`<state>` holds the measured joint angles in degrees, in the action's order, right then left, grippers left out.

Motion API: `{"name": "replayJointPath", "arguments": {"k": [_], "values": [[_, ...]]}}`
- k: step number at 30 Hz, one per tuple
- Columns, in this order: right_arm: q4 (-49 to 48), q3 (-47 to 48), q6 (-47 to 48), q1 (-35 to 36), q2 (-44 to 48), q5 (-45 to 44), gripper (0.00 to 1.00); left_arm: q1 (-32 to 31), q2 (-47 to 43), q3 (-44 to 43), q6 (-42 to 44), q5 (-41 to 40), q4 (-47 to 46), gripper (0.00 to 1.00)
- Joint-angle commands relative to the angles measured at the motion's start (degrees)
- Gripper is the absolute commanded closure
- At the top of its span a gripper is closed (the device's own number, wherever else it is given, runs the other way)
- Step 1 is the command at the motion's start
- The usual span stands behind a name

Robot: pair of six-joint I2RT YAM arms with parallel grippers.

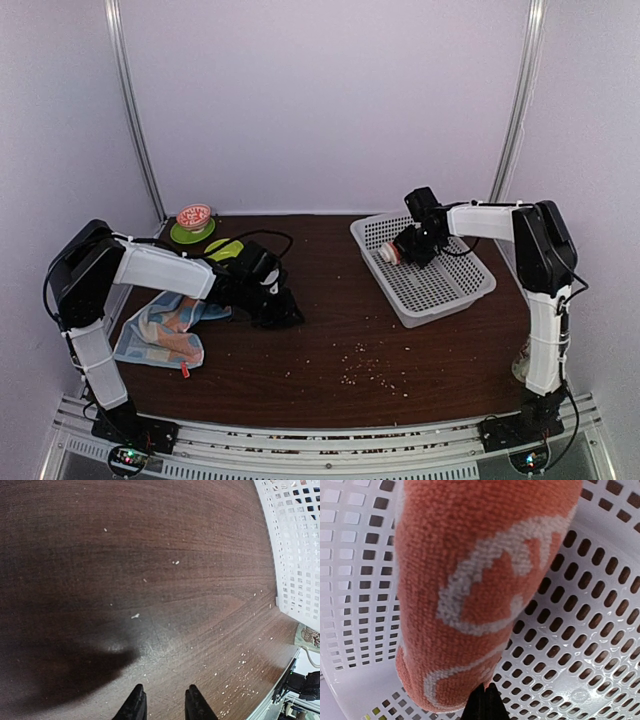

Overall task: Roll the towels
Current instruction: Adjust the towel in the bin.

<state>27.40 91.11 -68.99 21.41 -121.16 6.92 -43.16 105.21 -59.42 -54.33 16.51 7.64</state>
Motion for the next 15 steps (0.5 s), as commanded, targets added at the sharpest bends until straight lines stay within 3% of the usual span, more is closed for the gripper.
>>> {"name": "replayJointPath", "arguments": {"k": [1,6,12,15], "values": [[-1.08,2.1,-1.63,0.21,-1.42,1.09,1.0,0.53,-0.11,-0.94,0.96,-0.43,-0.18,0.72],[-1.1,2.07,-0.79,0.27,-0.17,2.27,0.93,0.7,0.0,-1.07,1.19,-0.17,0.01,0.72],[0.36,-1.3,4.7,0.09,7.71,2.65,0.81,0.79,-0.59,-0.34,1.3,-0.33,-0.09,0.72],[4.91,1.21,8.51,-0.53,9.86,2.32,0.76,0.79,-1.2,0.12,1.18,-0.65,-0.12,0.72]]}}
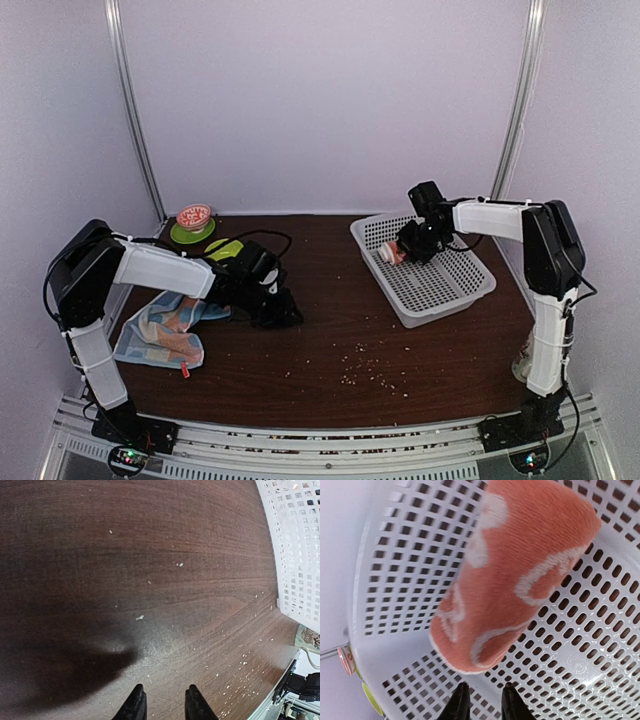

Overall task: Roll the towels
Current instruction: Adjust the towel in the bin, then move the bin to the center of the board.

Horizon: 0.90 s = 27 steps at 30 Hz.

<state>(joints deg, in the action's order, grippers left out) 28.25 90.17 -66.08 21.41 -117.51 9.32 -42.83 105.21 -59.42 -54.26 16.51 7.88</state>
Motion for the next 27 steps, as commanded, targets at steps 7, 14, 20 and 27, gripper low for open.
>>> {"name": "replayJointPath", "arguments": {"k": [7,14,20,27], "values": [[2.89,3.28,6.58,-4.3,5.45,-0.32,0.77,0.42,-1.17,0.2,0.54,-0.52,-0.49,0.72],[1.21,5.53,4.57,-5.14,-0.26,1.32,0.8,0.44,-0.73,-0.09,0.12,-0.76,0.07,0.72],[-0.59,3.71,4.34,-5.41,1.58,0.95,0.79,0.44,-0.28,-1.13,0.5,-1.04,1.17,0.72],[-1.05,-2.57,5.85,-5.48,8.69,0.04,0.77,0.4,0.83,-2.33,0.66,-0.26,1.26,0.72]]}}
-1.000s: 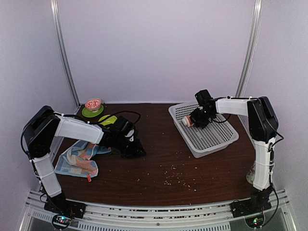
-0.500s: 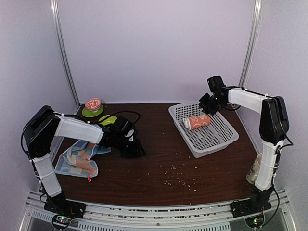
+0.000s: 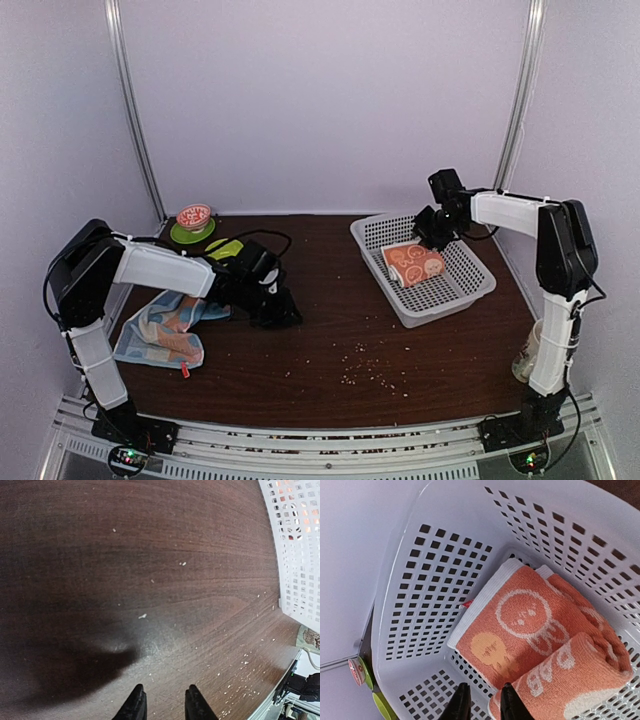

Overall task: Roll the towels
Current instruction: Move the bin to the center of the board.

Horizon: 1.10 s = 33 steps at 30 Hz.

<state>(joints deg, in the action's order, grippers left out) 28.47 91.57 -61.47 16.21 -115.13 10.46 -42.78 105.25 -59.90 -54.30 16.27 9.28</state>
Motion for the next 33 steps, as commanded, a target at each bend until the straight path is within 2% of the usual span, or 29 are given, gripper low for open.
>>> {"name": "replayJointPath", "arguments": {"k": [1,9,15,25,33], "values": [[-1.24,-5.29,1.65,-0.28,7.33,-1.11,0.77,0.35,0.66,-1.77,0.75,-0.01,-0.14,0.72],[-0.46,-17.06,5.65,0.05,14.84,0.05,0.77,0.34,0.28,-1.19,0.65,-0.01,-0.4,0.72],[-3.5,-22.91,4.8,0.4,15.33,1.29,0.83,0.33,1.26,-2.45,0.43,0.12,-0.41,0.72],[-2.42,-13.32,4.48,0.3,4.08,2.09,0.87,0.33,1.75,-3.56,0.35,-0.17,1.18,0.72],[-0.96,-5.08,4.9,0.06,-0.51,1.26,0.87,0.33,2.9,-5.03,0.73,-0.27,2.29,0.72]]}}
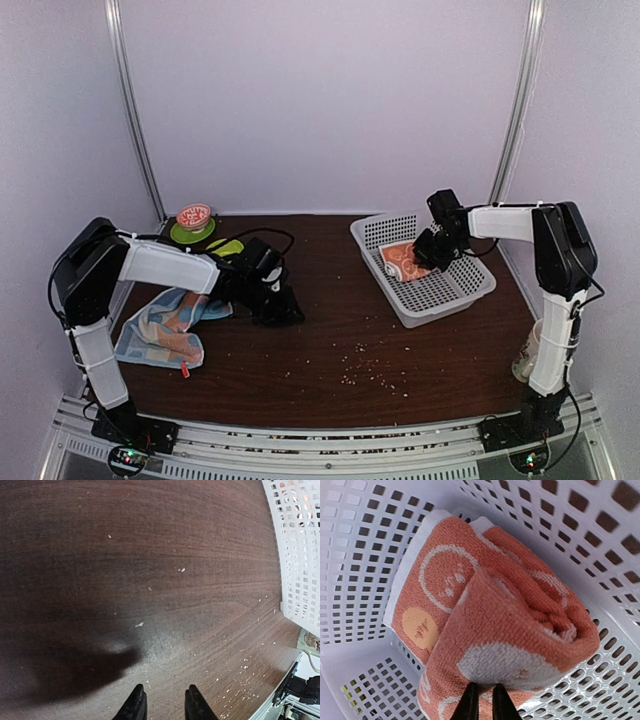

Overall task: Roll the towels
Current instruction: Move the bin to the center of the board.

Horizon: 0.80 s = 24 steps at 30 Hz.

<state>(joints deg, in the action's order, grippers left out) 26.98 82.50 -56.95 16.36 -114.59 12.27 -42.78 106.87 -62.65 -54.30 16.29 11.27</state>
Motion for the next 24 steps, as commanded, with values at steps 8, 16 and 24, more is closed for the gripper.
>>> {"name": "replayJointPath", "arguments": {"k": [8,16,24], "values": [[2.56,12.15,0.2,-0.69,-6.96,-0.03,0.86,0.33,3.22,-5.14,1.47,0.03,1.46,0.72],[3.49,12.53,4.26,-1.07,0.52,-0.95,0.72,0.74,3.06,-8.12,3.79,-1.59,1.88,0.72],[10.5,5.92,14.69,3.07,8.61,1.1,0.59,1.12,3.59,-14.75,6.57,-2.68,2.83,0.72]]}}
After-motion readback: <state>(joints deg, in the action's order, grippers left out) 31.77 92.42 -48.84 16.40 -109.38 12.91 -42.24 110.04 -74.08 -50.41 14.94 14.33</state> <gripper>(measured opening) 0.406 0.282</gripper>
